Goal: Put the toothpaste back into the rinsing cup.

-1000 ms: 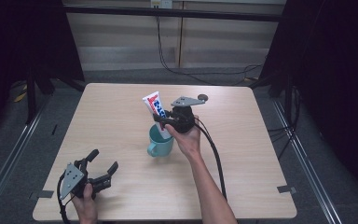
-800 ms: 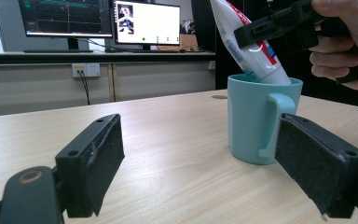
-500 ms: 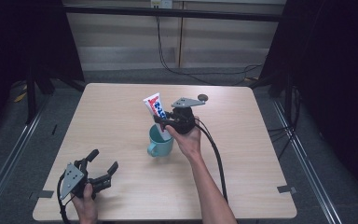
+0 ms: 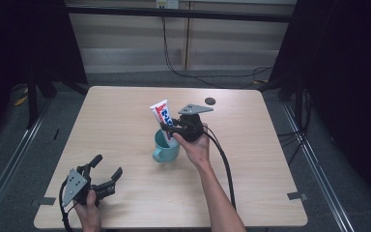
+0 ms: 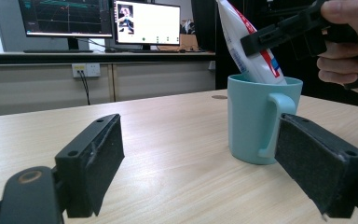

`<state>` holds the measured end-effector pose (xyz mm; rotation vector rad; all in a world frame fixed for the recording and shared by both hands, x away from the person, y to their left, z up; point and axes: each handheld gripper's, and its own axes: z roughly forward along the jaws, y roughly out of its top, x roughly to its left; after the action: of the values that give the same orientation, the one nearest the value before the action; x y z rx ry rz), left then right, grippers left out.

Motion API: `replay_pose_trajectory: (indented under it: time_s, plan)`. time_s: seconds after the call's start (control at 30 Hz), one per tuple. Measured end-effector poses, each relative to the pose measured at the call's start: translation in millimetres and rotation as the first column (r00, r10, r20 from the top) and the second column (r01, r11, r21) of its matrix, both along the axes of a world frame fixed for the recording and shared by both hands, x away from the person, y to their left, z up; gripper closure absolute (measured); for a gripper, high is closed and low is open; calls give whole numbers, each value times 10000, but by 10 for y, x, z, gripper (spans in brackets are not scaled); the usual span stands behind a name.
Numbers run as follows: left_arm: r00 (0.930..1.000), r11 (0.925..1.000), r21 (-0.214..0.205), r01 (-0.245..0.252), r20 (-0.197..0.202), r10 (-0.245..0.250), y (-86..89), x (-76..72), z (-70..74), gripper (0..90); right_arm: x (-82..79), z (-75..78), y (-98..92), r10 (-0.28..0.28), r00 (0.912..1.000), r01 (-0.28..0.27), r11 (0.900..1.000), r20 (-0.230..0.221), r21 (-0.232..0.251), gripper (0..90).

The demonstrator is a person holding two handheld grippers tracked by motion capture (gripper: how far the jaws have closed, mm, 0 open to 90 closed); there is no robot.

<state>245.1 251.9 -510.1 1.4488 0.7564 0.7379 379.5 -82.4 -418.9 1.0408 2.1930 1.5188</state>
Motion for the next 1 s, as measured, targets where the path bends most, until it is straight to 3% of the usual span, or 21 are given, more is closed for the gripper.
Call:
replay_pose_trajectory:
  time_s: [1.0]
  plan:
    - [10000,10000,53,16,-15,-16,3,-1,2,155,-111,-83,-66,13,10000,-12,9993,44,-382,623]
